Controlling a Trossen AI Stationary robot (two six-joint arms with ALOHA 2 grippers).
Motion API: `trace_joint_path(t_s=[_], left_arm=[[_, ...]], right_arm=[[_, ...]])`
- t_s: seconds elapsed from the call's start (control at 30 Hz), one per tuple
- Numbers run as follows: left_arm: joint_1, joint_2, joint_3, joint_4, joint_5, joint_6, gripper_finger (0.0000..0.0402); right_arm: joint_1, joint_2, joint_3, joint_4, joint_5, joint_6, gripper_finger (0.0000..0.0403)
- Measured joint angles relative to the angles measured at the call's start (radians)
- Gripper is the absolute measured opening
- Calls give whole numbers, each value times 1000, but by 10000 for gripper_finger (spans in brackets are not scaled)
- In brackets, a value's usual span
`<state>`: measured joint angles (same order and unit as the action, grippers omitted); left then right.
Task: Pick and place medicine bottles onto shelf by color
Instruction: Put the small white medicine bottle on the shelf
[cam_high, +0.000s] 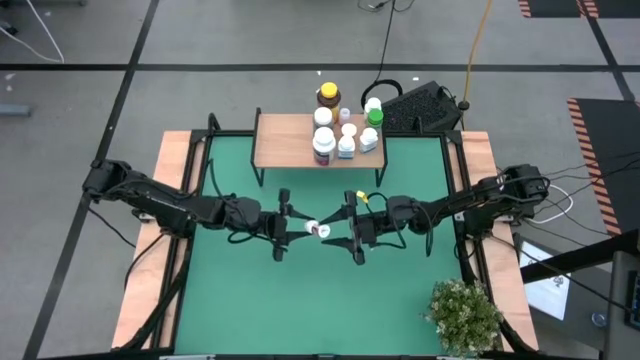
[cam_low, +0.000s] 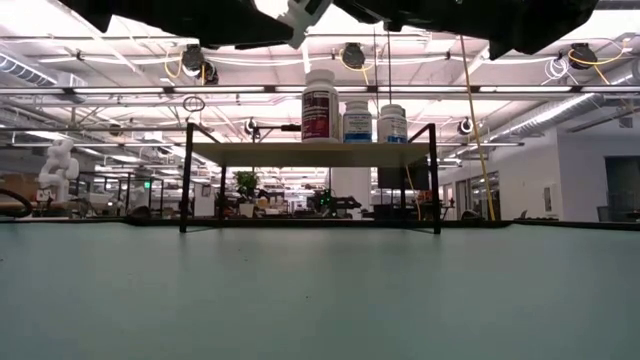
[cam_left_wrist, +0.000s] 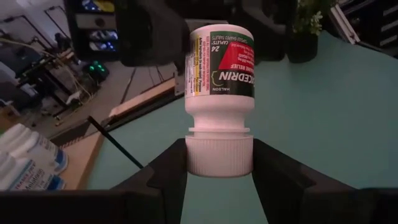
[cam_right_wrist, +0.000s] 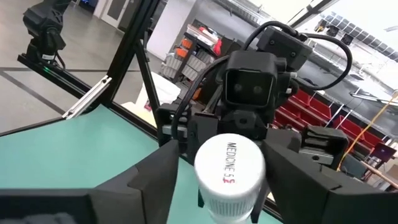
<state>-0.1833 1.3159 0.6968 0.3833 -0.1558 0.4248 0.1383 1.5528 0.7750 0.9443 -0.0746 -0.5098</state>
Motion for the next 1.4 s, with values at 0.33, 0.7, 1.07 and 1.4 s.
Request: trace_joint_path(t_s=[0.33, 0.7, 1.07, 1.4], left_arm=[[0, 1, 0, 10, 2, -1, 161], [-5, 0, 1, 57, 0, -81, 238], [-4, 0, 1, 16, -75, -102, 366], [13, 0, 0, 147, -74, -211, 335]], right_arm=[[-2, 0, 0, -11, 0, -9, 156], [-3, 1, -1, -33, 58, -67, 158], [34, -109, -1, -83, 125, -126, 159], [20, -268, -75, -96, -202, -76, 162]])
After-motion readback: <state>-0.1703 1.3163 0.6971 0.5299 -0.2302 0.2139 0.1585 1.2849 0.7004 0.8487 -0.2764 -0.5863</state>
